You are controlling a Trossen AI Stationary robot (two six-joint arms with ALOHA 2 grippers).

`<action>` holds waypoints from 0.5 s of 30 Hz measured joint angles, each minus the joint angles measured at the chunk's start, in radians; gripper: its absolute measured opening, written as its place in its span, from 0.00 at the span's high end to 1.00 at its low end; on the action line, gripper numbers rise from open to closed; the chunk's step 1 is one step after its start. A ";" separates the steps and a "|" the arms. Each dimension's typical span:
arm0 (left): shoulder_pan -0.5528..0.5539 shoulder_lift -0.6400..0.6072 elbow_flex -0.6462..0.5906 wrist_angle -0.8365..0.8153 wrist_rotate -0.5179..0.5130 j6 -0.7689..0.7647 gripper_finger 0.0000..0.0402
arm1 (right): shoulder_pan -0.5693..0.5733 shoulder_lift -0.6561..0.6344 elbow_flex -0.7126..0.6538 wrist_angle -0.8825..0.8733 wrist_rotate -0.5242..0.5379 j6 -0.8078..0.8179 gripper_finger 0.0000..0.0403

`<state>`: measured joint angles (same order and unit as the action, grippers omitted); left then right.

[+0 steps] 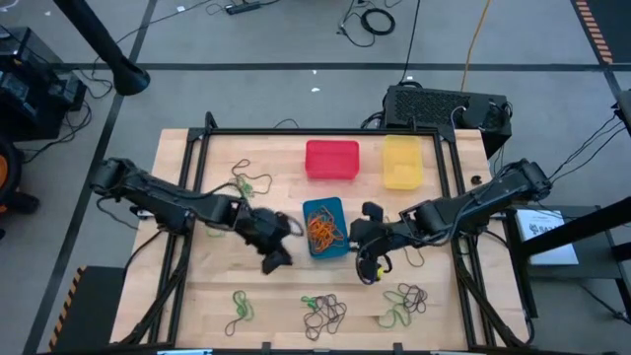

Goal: Sort rubber bands into baskets
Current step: Put the purple rubber band into the red bin

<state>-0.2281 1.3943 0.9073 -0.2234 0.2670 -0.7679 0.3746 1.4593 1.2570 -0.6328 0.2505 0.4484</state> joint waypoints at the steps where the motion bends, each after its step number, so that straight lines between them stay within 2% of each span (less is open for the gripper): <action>1: -0.022 -0.010 -0.001 -0.060 -0.012 0.011 0.73 | 0.004 0.000 -0.015 0.036 -0.026 0.011 0.77; 5: -0.107 -0.019 -0.001 -0.275 -0.065 0.026 0.73 | 0.034 0.000 -0.066 0.126 -0.126 0.020 0.77; 9: -0.203 -0.019 -0.002 -0.449 -0.173 0.042 0.73 | 0.081 0.000 -0.147 0.245 -0.157 -0.007 0.77; 12: -0.275 -0.018 -0.002 -0.513 -0.243 0.042 0.73 | 0.121 0.000 -0.219 0.364 -0.199 -0.042 0.77; 15: -0.353 -0.018 -0.002 -0.531 -0.293 0.043 0.73 | 0.167 0.004 -0.277 0.478 -0.178 0.021 0.77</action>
<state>-0.5810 1.3758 0.9053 -0.7540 -0.0261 -0.7254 0.5416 1.4634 0.9799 -0.1551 0.0727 0.4699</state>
